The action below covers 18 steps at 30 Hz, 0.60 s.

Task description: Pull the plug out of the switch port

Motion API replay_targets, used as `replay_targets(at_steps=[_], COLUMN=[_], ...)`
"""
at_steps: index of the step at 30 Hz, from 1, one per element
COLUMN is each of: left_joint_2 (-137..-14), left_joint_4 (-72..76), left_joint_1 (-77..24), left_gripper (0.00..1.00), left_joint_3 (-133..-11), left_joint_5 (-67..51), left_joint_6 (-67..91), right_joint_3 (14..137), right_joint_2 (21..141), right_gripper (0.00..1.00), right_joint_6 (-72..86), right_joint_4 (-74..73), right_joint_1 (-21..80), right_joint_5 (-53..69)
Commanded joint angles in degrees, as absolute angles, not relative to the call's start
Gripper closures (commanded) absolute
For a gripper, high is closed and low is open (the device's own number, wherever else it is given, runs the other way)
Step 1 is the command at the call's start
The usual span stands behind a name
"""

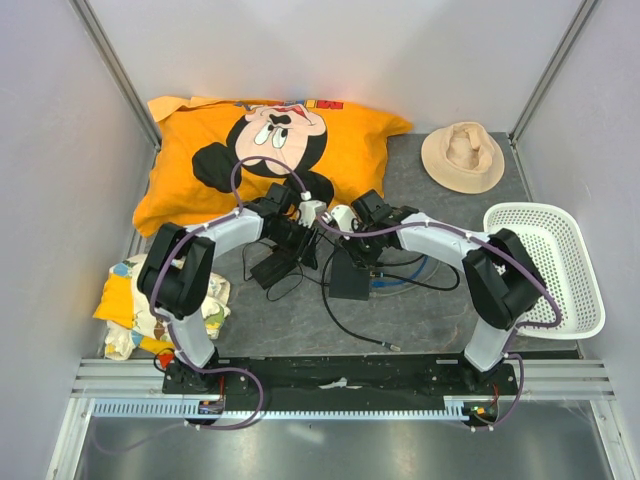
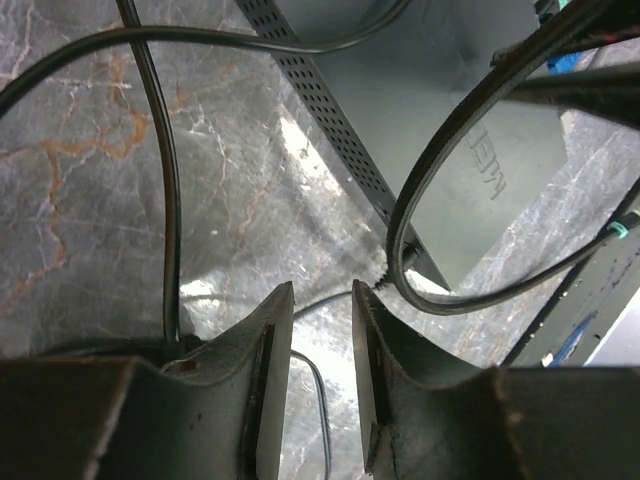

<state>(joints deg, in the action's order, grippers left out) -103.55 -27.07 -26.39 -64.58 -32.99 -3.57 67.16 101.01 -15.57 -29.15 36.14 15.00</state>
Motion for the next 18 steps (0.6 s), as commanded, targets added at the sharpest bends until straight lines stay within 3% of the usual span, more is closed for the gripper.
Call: replay_targets(at_steps=[1,8,18], left_joint_2=[-105.29,-108.01,-112.15], left_joint_4=[-24.7,-25.05,-24.61], left_joint_1=[-26.19,-26.28,-27.95], left_gripper=[0.62,0.63,0.65], left_joint_3=[-66.97,-67.15,-67.41], left_joint_5=[-35.06,-43.58,-47.19], left_joint_6=[-7.81,-8.97,-7.65], right_joint_3=[63.02,58.36,59.94], right_joint_2=[99.41,97.47,100.1], right_gripper=[0.82,0.81,0.78], right_joint_6=[-14.32,-16.61,-16.61], right_joint_4=[-26.72,-26.54,-26.37], right_joint_1=[36.21,36.21,36.21], right_joint_5=[10.03,9.49,11.86])
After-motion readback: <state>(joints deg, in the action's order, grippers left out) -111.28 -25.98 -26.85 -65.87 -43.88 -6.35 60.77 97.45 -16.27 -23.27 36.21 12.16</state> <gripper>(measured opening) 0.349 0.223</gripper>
